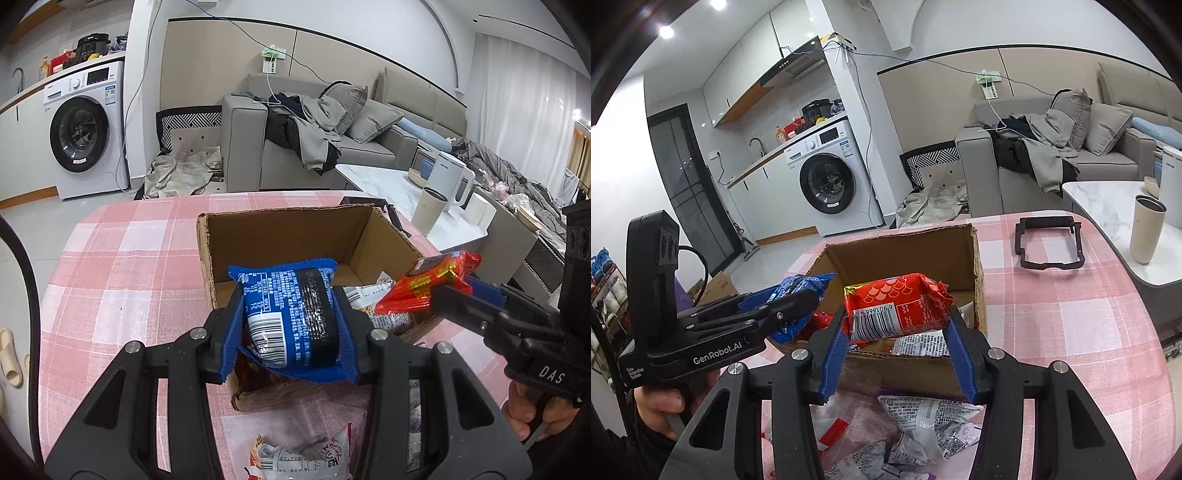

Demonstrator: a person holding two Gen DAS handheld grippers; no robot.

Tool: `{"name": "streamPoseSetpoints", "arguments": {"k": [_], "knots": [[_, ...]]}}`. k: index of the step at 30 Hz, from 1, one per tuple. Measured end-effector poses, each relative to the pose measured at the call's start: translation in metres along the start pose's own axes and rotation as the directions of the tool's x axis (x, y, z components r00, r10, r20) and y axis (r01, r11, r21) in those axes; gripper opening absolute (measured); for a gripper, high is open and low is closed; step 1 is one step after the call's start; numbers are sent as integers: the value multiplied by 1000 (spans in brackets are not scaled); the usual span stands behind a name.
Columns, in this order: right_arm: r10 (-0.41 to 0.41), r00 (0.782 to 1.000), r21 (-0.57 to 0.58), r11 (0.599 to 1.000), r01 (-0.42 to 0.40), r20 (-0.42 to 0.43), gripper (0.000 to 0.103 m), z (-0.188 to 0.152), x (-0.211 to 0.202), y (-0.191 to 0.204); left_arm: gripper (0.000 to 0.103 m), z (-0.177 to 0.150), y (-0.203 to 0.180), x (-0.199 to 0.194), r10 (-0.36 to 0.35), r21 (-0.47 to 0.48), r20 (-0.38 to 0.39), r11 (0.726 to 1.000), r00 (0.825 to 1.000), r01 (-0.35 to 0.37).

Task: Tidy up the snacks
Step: 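Carry both packs over the box, lower them in and open both tools, then withdraw both open tools from the box back to the snack pile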

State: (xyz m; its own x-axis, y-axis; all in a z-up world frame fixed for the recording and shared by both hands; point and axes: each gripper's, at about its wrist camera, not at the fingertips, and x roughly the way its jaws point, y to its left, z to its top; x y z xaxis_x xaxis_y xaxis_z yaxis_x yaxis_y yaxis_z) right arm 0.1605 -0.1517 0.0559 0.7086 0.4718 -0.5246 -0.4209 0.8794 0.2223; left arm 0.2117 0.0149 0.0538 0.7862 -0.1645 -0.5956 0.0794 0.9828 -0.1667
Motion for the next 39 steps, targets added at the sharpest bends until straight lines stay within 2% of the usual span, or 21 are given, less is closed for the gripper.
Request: {"name": "streamPoseSetpoints", "arguments": {"k": [17, 26, 30, 32, 33, 34, 35, 36, 37, 39], "knots": [[1, 999, 1, 1000, -1, -37, 51, 4, 37, 1, 41, 3, -2, 32, 26, 15, -29, 1000, 999, -26], [-58, 998, -58, 997, 57, -27, 51, 3, 44, 8, 41, 4, 0, 43, 54, 14, -25, 998, 998, -54], [-52, 998, -62, 997, 50, -32, 51, 3, 45, 9, 43, 4, -3, 38, 57, 31, -24, 998, 998, -56], [-33, 999, -68, 997, 33, -12, 56, 5, 39, 11, 50, 5, -5, 32, 65, 53, -24, 997, 998, -64], [-27, 1000, -75, 997, 27, 10, 59, 6, 34, 12, 61, 5, -5, 28, 63, 53, -21, 997, 998, -62], [-28, 999, -81, 996, 30, 23, 67, 7, 30, 13, 72, 5, -4, 21, 64, 46, -8, 997, 998, -64], [-38, 999, -87, 995, 41, 36, 77, 7, 24, 15, 76, 5, -3, 15, 70, 39, 10, 997, 997, -71], [-50, 998, -90, 995, 54, 48, 81, 8, 19, 15, 81, 3, -2, 7, 80, 35, 33, 996, 996, -81], [-60, 997, -88, 994, 65, 50, 88, 8, 13, 14, 81, 2, -2, 0, 83, 33, 45, 996, 995, -85], [-67, 997, -71, 995, 69, 28, 95, 9, 3, 11, 84, -1, 0, -13, 78, 27, 54, 996, 995, -79]]}}
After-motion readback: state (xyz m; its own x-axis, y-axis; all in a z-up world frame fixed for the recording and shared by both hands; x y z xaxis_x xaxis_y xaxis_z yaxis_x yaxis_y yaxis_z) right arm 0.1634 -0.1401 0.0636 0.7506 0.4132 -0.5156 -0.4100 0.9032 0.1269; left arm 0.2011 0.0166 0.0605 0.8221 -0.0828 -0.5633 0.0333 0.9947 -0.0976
